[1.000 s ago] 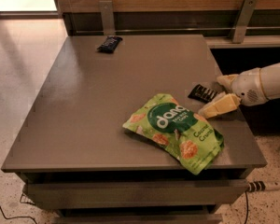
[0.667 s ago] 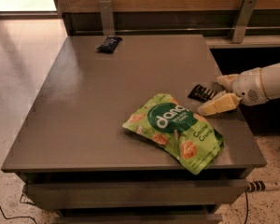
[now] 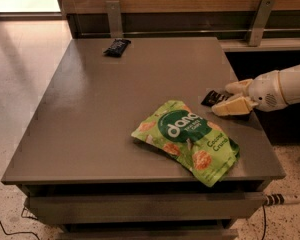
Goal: Move rxbar chocolate near rxbar blueberry
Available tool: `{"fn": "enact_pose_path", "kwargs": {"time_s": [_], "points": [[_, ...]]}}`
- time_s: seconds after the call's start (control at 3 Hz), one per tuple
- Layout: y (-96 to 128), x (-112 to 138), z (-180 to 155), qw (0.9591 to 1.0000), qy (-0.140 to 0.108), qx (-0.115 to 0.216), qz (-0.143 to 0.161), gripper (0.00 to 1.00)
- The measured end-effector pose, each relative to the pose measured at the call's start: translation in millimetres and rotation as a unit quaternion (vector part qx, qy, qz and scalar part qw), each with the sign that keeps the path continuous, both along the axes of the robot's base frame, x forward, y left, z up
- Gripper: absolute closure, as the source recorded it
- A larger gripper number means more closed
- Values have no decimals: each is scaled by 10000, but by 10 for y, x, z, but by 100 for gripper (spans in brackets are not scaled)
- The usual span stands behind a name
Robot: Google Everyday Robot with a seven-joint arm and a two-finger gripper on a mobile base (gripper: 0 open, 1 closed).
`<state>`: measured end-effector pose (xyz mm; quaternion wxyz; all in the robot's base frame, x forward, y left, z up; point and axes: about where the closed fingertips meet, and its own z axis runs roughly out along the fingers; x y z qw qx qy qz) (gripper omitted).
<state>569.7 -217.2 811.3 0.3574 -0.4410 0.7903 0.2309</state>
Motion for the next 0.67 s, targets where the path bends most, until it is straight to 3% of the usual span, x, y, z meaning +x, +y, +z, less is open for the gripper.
{"fn": "enact_pose_path", "kwargs": {"time_s": [0.33,0.67], "points": [[1,0,34,10000,1,0,1,100],[8,9,45,10000,-12,-6,9,100]]}}
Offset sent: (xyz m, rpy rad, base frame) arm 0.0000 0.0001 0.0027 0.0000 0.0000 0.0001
